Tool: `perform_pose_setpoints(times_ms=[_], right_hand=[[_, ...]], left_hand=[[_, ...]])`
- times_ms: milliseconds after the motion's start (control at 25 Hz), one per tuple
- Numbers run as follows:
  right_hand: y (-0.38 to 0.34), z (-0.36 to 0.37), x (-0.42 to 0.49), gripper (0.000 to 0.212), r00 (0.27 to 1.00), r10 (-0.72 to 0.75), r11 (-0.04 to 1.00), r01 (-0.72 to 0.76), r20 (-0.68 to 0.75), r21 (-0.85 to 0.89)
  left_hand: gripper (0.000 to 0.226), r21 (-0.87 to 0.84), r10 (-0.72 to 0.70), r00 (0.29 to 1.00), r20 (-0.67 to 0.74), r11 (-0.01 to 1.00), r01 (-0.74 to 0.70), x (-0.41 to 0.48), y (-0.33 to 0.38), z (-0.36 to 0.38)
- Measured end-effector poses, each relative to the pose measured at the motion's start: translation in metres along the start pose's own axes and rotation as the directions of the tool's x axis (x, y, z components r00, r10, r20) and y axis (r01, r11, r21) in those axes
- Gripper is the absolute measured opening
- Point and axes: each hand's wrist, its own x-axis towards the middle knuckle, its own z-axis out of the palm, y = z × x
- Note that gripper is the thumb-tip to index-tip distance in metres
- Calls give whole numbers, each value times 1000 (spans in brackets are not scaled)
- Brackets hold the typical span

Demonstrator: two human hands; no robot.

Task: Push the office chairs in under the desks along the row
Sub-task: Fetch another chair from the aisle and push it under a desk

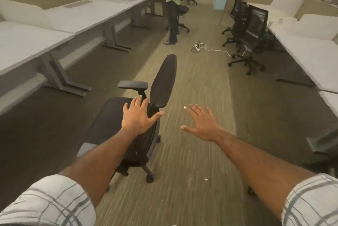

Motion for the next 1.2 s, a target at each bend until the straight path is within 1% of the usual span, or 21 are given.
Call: perform_pose_setpoints(times_ms=[80,160,200,320,400,520,560,640,720,800,920,1000,1080,1160,1200], right_hand=[[23,-21,38,121,998,-39,999,40,-45,25],[37,-37,73,111,994,-61,996,66,-91,56],[41,-44,91,105,992,-79,994,85,-102,64],[56,-56,151,94,982,-146,987,153,-123,48],[64,-61,189,91,973,-175,981,185,-148,54],[75,-70,245,86,963,-233,967,245,-137,76],[78,-70,263,84,955,-258,959,271,-145,78],[82,-74,300,84,938,-312,942,326,-151,76],[87,-77,332,87,918,-381,920,388,-110,47],[90,-77,360,97,876,-483,876,483,-23,0],[95,-74,400,105,783,-611,788,616,116,-11],[98,-69,419,103,711,-691,715,698,131,-20],[98,-64,432,92,618,-779,620,785,104,-19],[99,-61,440,85,534,-841,536,844,88,-3],[100,-60,442,84,512,-856,513,858,76,0]], left_hand=[[106,-132,-117,993,17,984,118,24,28,-4],[104,-268,-238,968,77,930,250,48,54,-4],[104,-289,-262,961,84,917,275,62,64,-5],[100,-279,-297,953,65,911,303,108,83,-2],[100,-309,-330,934,135,882,356,133,85,6],[94,-350,-380,875,299,810,472,164,81,21],[93,-351,-380,864,331,800,487,168,79,26],[95,-353,-381,856,349,793,496,172,73,30],[101,-362,-378,854,359,787,500,170,70,32],[109,-369,-372,853,366,784,500,166,70,30],[108,-367,-383,850,361,780,507,167,71,28],[104,-365,-399,848,350,775,516,164,74,25],[101,-350,-437,835,334,765,541,162,77,22],[97,-303,-508,793,337,739,602,162,85,20],[94,-261,-549,766,335,727,635,162,90,19]])
